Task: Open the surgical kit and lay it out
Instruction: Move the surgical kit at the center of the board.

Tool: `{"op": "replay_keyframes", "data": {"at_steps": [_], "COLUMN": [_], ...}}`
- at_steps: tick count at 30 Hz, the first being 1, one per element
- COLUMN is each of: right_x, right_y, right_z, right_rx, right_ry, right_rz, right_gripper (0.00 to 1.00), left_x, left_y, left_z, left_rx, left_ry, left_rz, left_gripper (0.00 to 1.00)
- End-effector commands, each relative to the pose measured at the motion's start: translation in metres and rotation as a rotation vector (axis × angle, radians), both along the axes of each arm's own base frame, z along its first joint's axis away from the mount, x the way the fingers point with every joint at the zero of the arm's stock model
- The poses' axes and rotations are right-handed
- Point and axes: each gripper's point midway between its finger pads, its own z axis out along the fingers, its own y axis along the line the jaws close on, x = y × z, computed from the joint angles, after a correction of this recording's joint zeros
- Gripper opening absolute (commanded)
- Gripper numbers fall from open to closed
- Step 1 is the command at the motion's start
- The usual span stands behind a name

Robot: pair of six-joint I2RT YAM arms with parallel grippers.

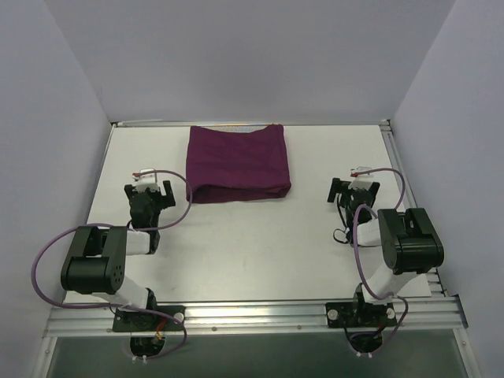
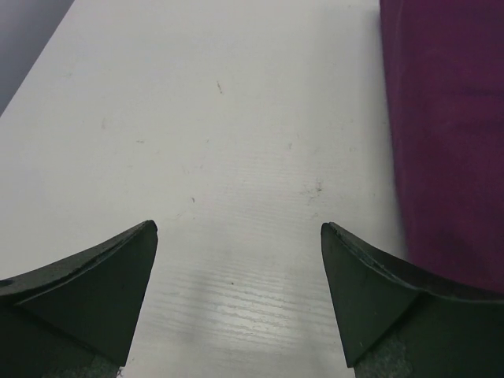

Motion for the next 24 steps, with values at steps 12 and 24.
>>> {"op": "replay_keyframes", "data": {"at_steps": [12, 24], "right_x": [-0.014, 0.084], "right_y": [0.003, 0.120], "right_z": [0.100, 0.134], "right_rx": [-0.135, 0.435], "right_ry": [-0.171, 0.059], "right_rz": [-0.348, 0.289], "right_gripper": [1.00, 0.99], "left_x": [-0.031, 0.022], "left_y": [0.065, -0.007], "left_z": [0.119, 0.167], "left_rx": [-0.352, -0.605], "left_ry": [-0.129, 0.011], "left_rz": [0.604, 0.068], "left_gripper": [0.94, 0.96]}}
